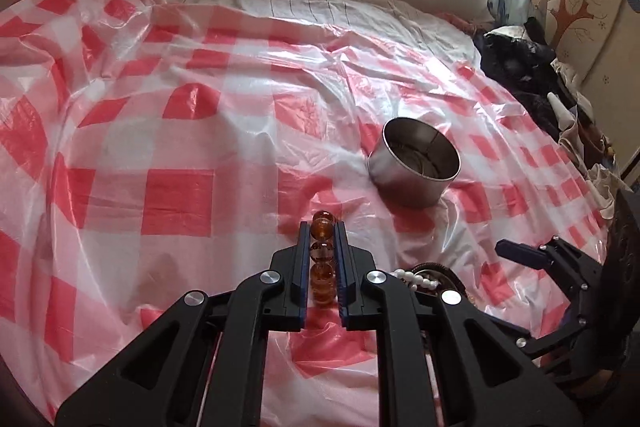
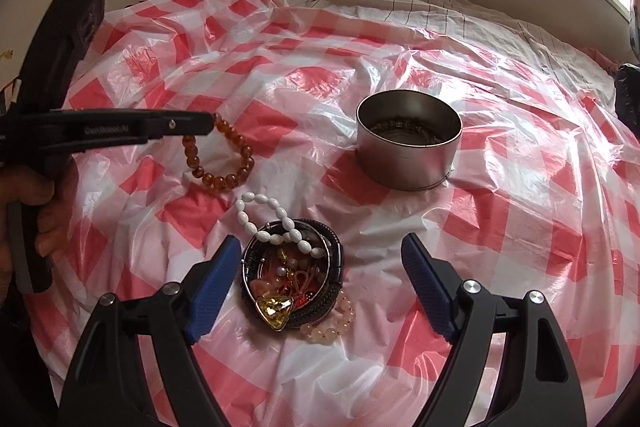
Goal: Organize jewelry
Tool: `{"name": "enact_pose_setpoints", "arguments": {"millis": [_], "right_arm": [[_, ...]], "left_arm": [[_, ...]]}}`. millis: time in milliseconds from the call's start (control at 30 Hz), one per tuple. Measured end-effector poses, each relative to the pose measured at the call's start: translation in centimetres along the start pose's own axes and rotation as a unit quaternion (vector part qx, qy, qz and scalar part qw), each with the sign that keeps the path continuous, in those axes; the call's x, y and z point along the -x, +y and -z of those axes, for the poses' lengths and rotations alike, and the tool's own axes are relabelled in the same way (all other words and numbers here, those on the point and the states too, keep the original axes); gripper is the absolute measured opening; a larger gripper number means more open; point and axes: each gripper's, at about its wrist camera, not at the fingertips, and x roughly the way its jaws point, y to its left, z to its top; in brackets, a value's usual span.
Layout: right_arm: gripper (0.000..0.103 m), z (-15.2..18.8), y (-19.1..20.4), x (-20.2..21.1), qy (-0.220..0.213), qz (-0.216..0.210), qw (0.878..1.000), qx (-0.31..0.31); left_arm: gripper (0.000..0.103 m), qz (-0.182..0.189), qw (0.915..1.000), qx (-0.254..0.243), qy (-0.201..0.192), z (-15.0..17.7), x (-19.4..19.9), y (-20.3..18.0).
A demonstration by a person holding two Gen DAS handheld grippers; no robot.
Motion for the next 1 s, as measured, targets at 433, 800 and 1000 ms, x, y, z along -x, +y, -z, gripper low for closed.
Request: {"name": "enact_pose_setpoints", "arguments": {"millis": [433, 800, 1000], "right_arm": [[0.076, -1.7, 3.6, -5.7, 0.026, 0.0, 0.998, 0.055], [0.008, -1.7, -2.4, -0.9, -0.033, -0.098, 0.991, -0.085], [0.008, -1.4, -5.6, 1.7, -0.063, -0.098, 0.986, -0.121]], "left_arm": [[0.01, 0.019, 0.9998, 0.009, 0.001, 0.0, 0.2, 0.0], [0.011, -0.033, 0.9992, -0.022, 0.012, 0.2, -0.6, -0.5], [0.056, -0.09, 0.993, -0.054, 0.054, 1.3, -3.4, -0.6]]}}
